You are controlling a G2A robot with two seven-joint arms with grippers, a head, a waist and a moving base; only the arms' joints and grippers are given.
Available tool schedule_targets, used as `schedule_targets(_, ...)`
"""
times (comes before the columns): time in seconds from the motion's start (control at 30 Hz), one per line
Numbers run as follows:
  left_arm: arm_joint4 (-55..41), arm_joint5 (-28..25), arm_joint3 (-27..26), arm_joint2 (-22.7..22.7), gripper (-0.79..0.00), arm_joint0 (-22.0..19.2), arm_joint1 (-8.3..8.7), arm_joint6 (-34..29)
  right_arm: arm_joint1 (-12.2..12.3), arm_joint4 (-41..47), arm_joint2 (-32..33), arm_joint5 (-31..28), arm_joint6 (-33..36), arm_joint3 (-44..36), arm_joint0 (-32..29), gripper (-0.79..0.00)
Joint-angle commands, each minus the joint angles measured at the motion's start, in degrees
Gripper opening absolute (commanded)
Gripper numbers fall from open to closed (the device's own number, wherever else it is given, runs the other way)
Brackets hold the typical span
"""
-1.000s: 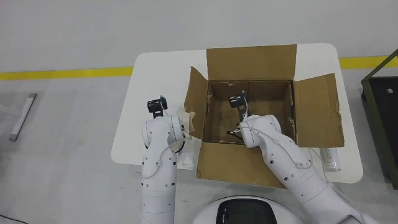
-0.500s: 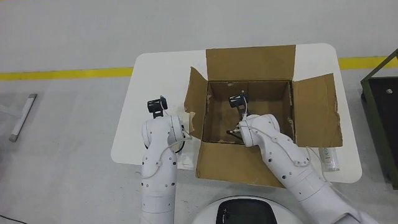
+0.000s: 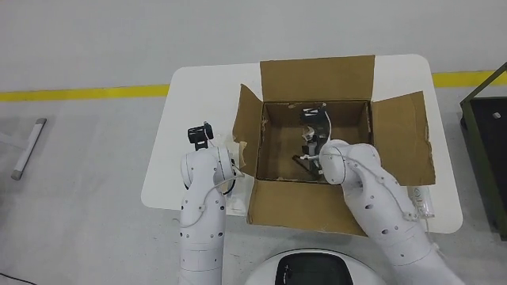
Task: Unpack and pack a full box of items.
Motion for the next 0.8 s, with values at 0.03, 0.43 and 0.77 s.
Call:
schedule_targets(0.03, 0.0, 0.0, 0.0, 0.0, 0.0, 0.0, 0.0, 0.0, 0.34, 9.03, 5.13, -2.41, -2.57, -5.61, -3.28, -0.785)
schedule_targets(0.43, 0.0, 0.0, 0.0, 0.0, 0.0, 0.0, 0.0, 0.0, 1.63, 54.94, 22.62, -21.29, -4.25, -6.57, -10.76, -0.785)
schedule_targets(0.77, 0.0, 0.0, 0.0, 0.0, 0.0, 0.0, 0.0, 0.0, 2.06, 54.47, 22.24, -22.44, -3.6, -5.3, -10.54, -0.785)
